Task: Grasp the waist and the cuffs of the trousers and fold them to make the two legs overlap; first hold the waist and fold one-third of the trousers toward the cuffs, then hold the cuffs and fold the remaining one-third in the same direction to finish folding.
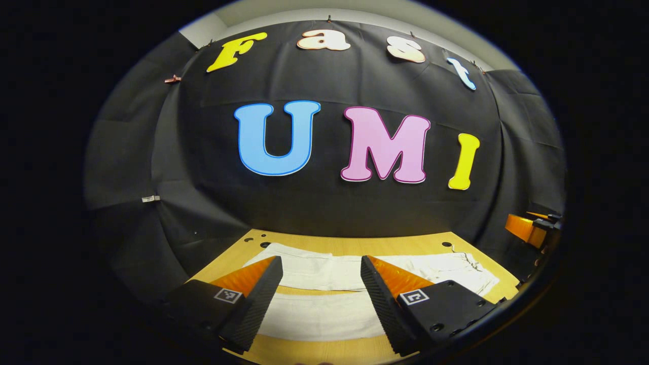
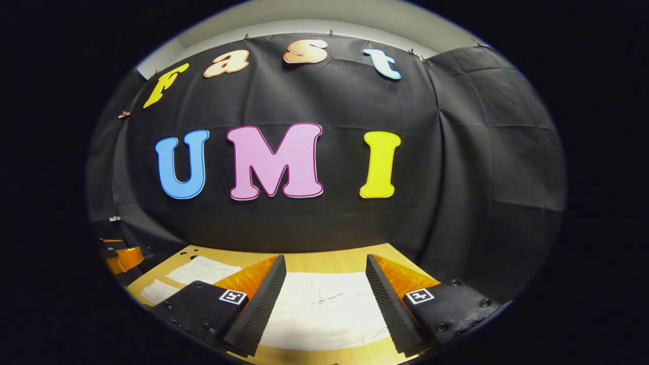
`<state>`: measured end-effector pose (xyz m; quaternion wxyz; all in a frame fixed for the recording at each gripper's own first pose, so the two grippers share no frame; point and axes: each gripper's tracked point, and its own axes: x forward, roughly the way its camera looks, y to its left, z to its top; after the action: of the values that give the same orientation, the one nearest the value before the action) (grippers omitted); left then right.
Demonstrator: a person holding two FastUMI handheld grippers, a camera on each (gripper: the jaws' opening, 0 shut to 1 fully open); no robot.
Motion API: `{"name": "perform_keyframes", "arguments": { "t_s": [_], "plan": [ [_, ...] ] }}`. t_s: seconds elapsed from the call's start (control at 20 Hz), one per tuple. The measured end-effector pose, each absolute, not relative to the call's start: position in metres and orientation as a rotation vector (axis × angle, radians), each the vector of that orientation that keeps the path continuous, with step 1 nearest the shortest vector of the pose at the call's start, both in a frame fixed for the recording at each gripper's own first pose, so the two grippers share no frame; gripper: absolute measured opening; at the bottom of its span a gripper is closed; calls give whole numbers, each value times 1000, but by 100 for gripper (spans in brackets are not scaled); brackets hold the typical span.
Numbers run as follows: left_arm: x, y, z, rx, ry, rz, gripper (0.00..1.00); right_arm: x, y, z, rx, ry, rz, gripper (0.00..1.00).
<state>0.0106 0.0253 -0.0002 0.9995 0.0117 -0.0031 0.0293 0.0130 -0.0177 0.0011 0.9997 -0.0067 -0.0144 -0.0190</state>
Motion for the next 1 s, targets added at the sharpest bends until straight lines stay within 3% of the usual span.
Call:
{"name": "perform_keyframes", "arguments": {
  "t_s": [0.7, 1.0],
  "plan": [
    [3, 16, -11, 68, 10, 61, 97, 27, -35, -4, -13, -4, 2, 97],
    [5, 19, -15, 105, 35, 60, 97, 53, -65, -20, -174, 21, 54, 97]
  ]
}}
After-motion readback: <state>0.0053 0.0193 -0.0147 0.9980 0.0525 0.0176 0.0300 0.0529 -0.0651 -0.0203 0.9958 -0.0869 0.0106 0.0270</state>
